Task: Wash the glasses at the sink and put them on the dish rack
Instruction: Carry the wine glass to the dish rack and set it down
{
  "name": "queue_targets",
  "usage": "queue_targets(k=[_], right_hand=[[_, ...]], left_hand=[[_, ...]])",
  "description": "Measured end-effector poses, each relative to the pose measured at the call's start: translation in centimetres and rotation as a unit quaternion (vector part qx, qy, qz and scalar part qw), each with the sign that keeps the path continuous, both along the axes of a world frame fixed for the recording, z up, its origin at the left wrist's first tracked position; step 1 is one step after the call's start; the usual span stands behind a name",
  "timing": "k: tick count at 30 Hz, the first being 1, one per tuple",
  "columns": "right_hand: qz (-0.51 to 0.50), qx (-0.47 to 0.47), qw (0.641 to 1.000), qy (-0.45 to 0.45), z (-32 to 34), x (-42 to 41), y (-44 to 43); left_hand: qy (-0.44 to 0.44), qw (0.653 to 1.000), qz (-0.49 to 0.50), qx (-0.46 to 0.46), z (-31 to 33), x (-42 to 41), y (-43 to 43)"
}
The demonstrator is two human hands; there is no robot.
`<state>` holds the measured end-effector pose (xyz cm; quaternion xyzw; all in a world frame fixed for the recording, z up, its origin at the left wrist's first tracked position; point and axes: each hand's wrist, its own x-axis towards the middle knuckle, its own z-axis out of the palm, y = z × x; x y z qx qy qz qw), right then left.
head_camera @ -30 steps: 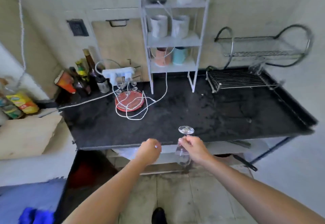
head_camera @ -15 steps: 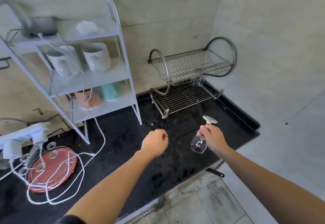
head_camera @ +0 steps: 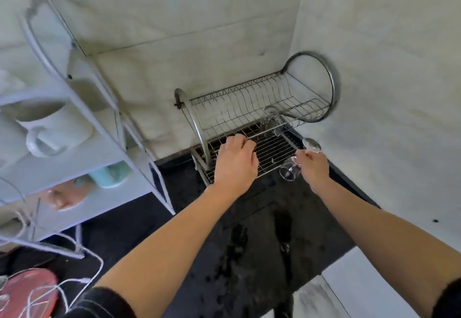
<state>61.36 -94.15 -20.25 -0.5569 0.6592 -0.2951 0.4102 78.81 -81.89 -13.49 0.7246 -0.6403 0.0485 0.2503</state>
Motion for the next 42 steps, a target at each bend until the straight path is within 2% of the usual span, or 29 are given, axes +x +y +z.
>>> queue_targets(k=[4,9,13,20,26,31,34,38,42], right_hand=[[0.010,0.017,1.000,-0.023,-1.7,1.5,-6.2],[0.060,0.008,0.998,0.004,-4.4,3.1,-11.2],[0.109,-0.003,0.993,0.040,-5.0,3.6,-12.5],[0.144,0.001,0.987,0.068,-6.3,3.0,-13.4],[0.188,-0.020,0.974,0.128,-4.6,2.1,-11.6],[0.209,-0.069,0.959,0.176,-4.3,1.2,-6.0],[0.278,-0.088,0.939,0.185,-4.0,1.8,0.6],[0.423,-0.100,0.884,0.171,-3.4,3.9,11.8],[0.559,-0.125,0.804,0.161,-3.1,6.7,24.0]], left_hand=[[-0.049,0.995,0.089,0.009,-1.8,0.3,-3.8],[-0.115,0.979,0.168,0.032,-3.8,-0.1,-4.9],[-0.141,0.974,0.175,-0.004,-4.1,-0.1,-4.7],[-0.154,0.972,0.177,-0.014,-4.1,-0.4,-4.6],[-0.119,0.979,0.164,0.013,-2.9,-0.5,-3.5],[-0.078,0.983,0.163,-0.027,-0.8,-1.2,1.2],[-0.053,0.984,0.165,-0.035,-1.0,-2.0,7.6],[-0.024,0.972,0.231,0.044,-3.1,-2.6,19.9],[0.005,0.934,0.332,0.130,-5.3,-3.8,33.7]])
